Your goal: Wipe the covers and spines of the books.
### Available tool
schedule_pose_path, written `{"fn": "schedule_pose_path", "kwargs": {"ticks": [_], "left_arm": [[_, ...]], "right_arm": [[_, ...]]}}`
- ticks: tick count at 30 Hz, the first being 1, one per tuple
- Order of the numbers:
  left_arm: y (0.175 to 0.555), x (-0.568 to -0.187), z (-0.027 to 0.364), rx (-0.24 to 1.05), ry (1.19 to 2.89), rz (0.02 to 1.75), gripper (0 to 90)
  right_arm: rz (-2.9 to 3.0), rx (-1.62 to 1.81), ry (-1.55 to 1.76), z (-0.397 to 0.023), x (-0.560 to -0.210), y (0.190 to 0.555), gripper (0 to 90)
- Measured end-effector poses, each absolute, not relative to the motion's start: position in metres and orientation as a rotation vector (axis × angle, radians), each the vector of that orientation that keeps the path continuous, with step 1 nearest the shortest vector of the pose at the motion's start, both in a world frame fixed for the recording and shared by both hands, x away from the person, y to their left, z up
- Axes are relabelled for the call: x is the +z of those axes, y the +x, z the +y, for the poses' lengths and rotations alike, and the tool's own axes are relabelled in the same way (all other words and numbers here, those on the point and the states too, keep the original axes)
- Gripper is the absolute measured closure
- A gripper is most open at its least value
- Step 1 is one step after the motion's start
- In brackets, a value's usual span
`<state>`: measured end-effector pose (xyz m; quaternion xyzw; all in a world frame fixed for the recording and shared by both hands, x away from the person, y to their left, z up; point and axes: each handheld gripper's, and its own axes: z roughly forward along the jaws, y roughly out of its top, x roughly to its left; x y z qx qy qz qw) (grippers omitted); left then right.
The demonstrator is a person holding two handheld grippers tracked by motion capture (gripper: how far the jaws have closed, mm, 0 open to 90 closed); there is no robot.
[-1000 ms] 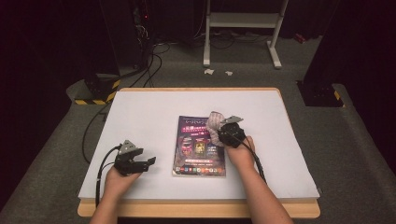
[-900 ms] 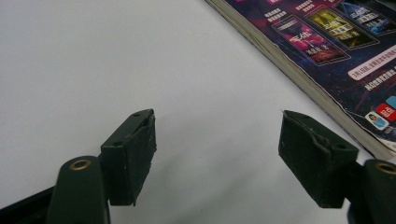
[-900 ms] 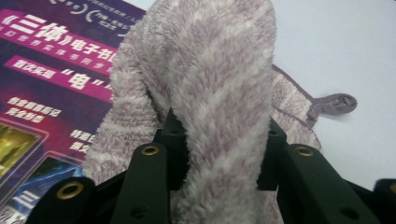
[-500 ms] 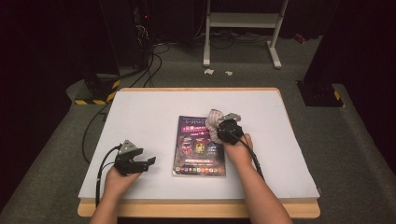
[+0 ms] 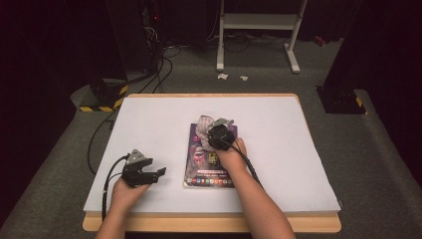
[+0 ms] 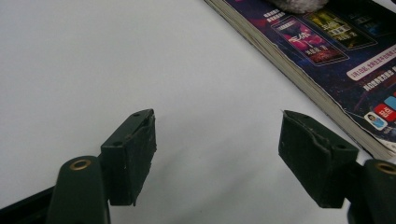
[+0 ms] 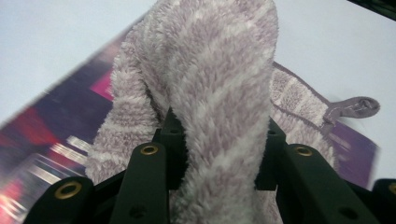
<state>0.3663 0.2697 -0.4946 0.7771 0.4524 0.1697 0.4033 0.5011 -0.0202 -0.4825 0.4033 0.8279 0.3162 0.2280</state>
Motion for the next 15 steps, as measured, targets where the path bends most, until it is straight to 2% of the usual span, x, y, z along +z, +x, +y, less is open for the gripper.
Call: {"fn": "schedule_pose_path", "kwargs": {"ticks": [6,15], "left_arm": [[0.367,-0.495,0.271,0.426,1.964,1.144,27.8],[0.366,-0.495,0.273,0.424,1.957,1.144,27.9]], "right_arm": [[2.326,0.893,1.062,0.016,-0.480,0.504,65.3],[2.334,0.909,1.056,0.031,-0.480,0.513,64.5]]}}
